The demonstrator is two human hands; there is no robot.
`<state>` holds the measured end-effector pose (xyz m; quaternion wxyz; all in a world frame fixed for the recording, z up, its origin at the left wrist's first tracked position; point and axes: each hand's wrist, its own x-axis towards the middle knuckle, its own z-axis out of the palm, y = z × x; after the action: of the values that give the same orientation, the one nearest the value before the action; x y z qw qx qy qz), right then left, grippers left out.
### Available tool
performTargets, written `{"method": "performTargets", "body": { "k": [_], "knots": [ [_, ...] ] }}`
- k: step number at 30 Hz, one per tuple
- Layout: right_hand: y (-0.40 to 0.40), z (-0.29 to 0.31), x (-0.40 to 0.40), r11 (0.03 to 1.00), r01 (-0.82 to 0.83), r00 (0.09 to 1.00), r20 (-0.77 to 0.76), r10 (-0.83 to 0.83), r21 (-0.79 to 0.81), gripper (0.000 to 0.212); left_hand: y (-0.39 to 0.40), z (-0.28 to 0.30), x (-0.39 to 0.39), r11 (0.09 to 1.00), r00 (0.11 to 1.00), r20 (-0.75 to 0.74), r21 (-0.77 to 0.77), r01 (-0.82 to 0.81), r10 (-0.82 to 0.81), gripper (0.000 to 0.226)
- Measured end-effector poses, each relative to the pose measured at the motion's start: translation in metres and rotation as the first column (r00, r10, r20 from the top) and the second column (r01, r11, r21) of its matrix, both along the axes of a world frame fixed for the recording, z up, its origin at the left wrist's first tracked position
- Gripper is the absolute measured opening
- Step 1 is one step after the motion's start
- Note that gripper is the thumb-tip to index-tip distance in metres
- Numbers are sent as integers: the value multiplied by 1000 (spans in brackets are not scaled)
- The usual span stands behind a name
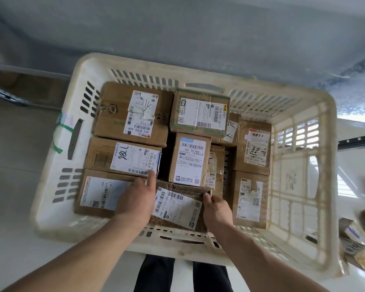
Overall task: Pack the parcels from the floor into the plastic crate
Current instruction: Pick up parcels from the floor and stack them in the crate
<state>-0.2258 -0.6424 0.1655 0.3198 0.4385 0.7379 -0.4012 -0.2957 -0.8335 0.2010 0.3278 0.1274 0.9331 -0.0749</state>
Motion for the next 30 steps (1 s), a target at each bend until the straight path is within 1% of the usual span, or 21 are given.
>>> {"method": "performTargets", "body": {
  "k": [2,4,6,9,13,16,17,20,21,22,23,24,25,27,28,30],
  "knots": [
    [2,4,-3,999,-35,999,12,35,-12,38,-1,3,-3,998,999,29,34,-46,45,95],
    [4,9,-6,996,-84,996,20,84,-9,39,-2,10,-6,985,989,86,114,-128,118,94],
    [6,17,-8,995,-100,995,11,100,-4,38,-3,19,-9,955,968,143,186,-229,205,92],
    [11,33,-13,995,-97,995,-32,98,6,40,0,36,-12,909,928,222,232,-348,298,89],
    [22,69,-20,995,-88,989,-122,82,-46,61,10,75,-16,854,898,275,307,-420,342,71],
    [35,105,-28,995,-85,981,-178,75,-51,72,21,107,-20,803,866,317,346,-485,387,72],
    [40,119,-31,996,-70,978,-199,57,-60,69,24,118,-22,789,857,329,356,-501,397,73],
    [55,159,-41,998,-54,966,-253,43,-38,37,39,156,-29,737,839,350,412,-537,416,66],
    [62,169,-44,997,-69,956,-287,57,-29,34,44,171,-32,714,836,349,438,-546,424,62],
    [66,182,-46,997,-76,946,-317,65,-25,39,49,185,-34,691,829,355,460,-558,433,60],
    [71,193,-48,997,-78,934,-351,65,-23,50,54,200,-35,673,824,358,477,-566,439,60],
    [76,206,-50,997,-77,925,-373,67,-12,59,59,214,-36,663,824,355,489,-567,442,60],
    [80,219,-52,996,-87,914,-398,79,-2,64,63,226,-37,661,832,340,506,-555,438,55],
    [87,244,-52,995,-102,898,-428,96,9,65,71,249,-36,655,842,321,528,-540,435,38],
    [89,255,-52,995,-100,892,-442,93,7,63,74,259,-36,646,845,314,546,-534,432,38],
    [92,275,-50,995,-97,869,-487,84,-1,60,82,278,-34,621,850,301,583,-523,433,53]
  ]
}}
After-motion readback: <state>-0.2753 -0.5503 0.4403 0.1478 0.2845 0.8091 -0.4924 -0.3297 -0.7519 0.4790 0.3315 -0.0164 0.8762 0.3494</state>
